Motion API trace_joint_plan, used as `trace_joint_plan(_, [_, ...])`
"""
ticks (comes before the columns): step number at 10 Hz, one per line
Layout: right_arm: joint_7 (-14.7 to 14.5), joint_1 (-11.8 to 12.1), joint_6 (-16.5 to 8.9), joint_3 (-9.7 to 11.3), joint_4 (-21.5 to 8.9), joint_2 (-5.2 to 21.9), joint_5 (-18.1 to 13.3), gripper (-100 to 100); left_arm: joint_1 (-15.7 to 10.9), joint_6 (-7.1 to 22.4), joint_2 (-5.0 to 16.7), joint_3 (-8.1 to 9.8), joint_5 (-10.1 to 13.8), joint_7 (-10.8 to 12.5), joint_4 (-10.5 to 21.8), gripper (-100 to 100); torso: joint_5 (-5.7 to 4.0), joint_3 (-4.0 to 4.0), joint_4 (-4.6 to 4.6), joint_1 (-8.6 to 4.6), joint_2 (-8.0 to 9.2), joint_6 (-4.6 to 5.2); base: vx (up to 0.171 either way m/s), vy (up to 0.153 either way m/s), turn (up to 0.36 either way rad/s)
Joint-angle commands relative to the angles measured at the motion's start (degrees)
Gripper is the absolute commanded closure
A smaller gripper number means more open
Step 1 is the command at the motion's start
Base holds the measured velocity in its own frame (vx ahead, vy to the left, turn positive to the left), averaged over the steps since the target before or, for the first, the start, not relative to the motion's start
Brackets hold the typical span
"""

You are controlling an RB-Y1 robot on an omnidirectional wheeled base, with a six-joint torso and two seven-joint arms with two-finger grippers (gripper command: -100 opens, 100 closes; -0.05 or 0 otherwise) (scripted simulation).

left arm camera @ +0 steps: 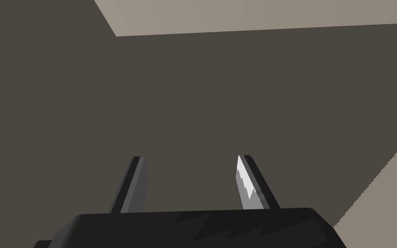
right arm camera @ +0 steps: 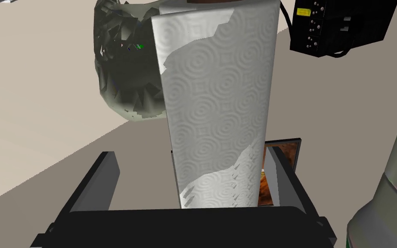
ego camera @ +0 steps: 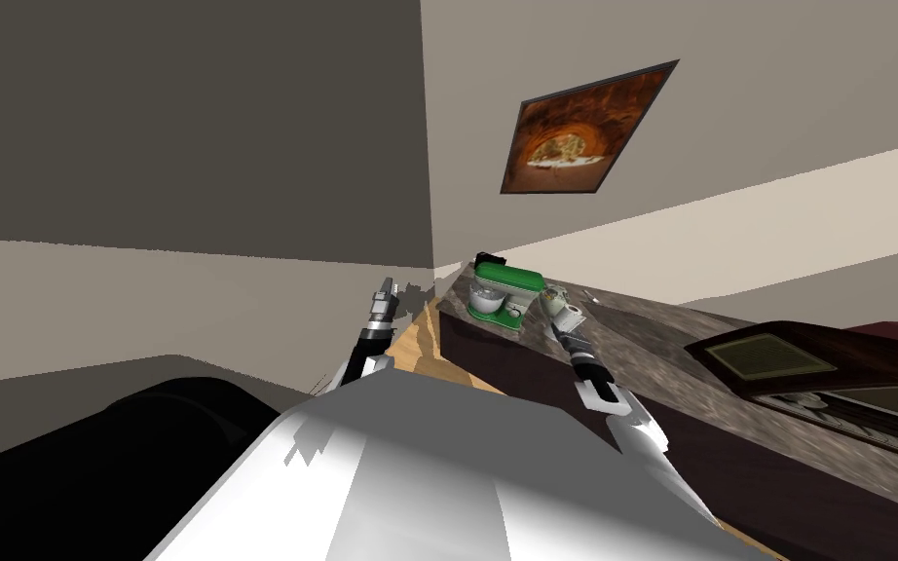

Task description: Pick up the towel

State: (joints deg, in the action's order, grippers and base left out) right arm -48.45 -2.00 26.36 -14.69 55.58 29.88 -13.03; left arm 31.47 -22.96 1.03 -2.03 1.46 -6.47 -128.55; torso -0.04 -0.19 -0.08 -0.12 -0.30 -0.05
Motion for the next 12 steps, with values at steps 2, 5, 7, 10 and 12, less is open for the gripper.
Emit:
trace_joint_plan(2, [-2.1,-3.4,2.7,0.6,-4.6,2.8,2.9,-100,0.0,0.0,0.0,0.0,0.0,0.0,0.0,0,-0.07,-0.09,-0.08,-0.12,-0.09,0.06,-0.036,0.033,0.067])
trace_joint_plan(5, [-2.1,-5.5,2.7,0.6,-10.0,2.8,3.1,-100,0.0,0.0,0.0,0.0,0.0,0.0,0.0,0,-0.05,-0.02,-0.04,-0.14,0.01,0.07,-0.044,0.023,0.008])
trace_joint_plan(7, [-4.0,-10.1,4.5,1.4,-13.9,5.6,6.3,-100,0.0,0.0,0.0,-0.01,0.0,0.0,0.0,0,-0.05,-0.04,-0.04,-0.1,-0.02,0.01,-0.066,0.041,0.102])
trace_joint_plan(10, [-4.0,-10.1,4.5,1.4,-18.1,5.6,6.3,-100,0.0,0.0,0.0,0.0,0.0,0.0,0.0,0,-0.14,-0.11,-0.13,-0.3,-0.09,0.2,-0.016,0.01,-0.006])
trace_joint_plan(12, [-5.8,-14.5,6.4,2.1,-22.3,8.4,9.5,-100,0.0,0.0,0.0,-0.01,0.0,0.0,0.0,0,-0.1,-0.07,-0.09,-0.35,-0.02,0.23,-0.075,0.053,0.078])
